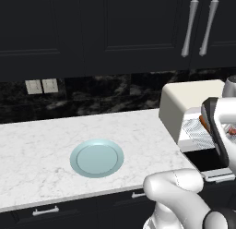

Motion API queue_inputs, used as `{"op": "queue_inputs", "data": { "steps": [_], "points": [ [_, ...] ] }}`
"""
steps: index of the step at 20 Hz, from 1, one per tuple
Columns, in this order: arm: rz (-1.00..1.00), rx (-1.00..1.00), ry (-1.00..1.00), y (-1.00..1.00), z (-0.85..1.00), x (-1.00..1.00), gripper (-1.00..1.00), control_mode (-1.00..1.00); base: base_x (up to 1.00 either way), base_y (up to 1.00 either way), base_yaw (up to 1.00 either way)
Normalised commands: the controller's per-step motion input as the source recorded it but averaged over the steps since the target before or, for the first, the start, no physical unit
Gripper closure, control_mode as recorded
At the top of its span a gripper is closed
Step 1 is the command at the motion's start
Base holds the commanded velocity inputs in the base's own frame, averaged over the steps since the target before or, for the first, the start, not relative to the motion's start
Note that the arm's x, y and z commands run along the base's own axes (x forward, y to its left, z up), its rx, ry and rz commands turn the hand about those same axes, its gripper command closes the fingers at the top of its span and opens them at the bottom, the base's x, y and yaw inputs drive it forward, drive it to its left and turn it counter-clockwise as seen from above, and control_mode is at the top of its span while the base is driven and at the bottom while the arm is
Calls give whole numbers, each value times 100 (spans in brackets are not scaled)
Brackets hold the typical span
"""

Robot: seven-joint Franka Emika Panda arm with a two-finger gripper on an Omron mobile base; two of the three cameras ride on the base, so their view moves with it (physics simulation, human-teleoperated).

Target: Pick up the kebab skewer and baguette bread, and place them inside the toaster oven. Close the toaster oven door and start by setting the timer.

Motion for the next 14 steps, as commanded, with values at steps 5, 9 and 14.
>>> {"op": "queue_inputs", "data": {
  "steps": [5, 9, 14],
  "points": [
    [-37, 0, -1, -89, -14, 21, 100, -100, 0, 0, 0],
    [-34, 2, -4, -69, -2, 18, 100, -100, 0, 0, 0],
    [-34, 0, -2, -43, -10, 26, 100, -100, 0, 0, 0]
  ]
}}
